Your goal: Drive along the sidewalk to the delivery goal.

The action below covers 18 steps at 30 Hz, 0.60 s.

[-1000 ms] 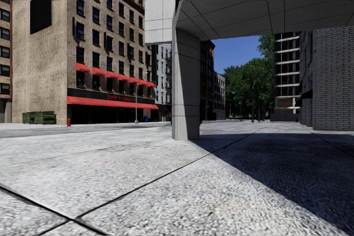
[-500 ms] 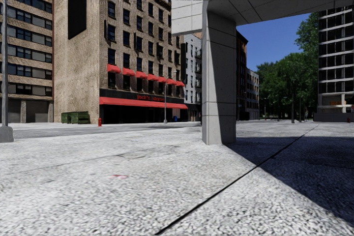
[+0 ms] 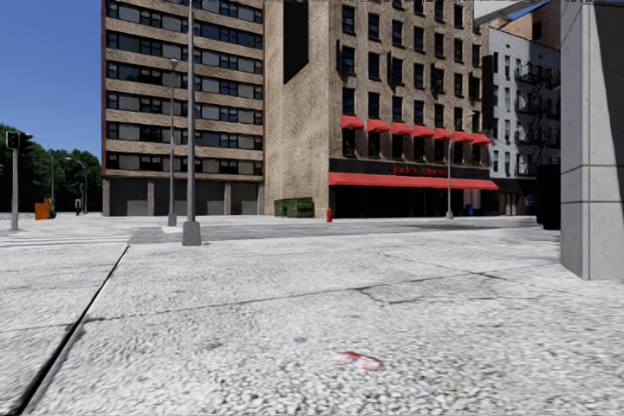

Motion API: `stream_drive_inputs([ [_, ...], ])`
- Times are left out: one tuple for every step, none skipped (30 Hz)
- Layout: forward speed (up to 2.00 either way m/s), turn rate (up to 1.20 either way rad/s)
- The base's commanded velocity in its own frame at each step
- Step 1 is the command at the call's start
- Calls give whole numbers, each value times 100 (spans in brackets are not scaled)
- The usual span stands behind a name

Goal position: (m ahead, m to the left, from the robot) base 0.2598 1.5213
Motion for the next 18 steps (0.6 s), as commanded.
stream_drive_inputs([
  [184,87],
  [184,77],
  [183,73],
  [183,73],
  [163,66],
  [136,16],
  [114,4],
  [103,0],
  [103,0],
  [96,0],
  [93,0],
  [88,0],
  [81,0],
  [79,0],
  [79,0],
  [75,0],
  [73,0],
  [63,0],
])
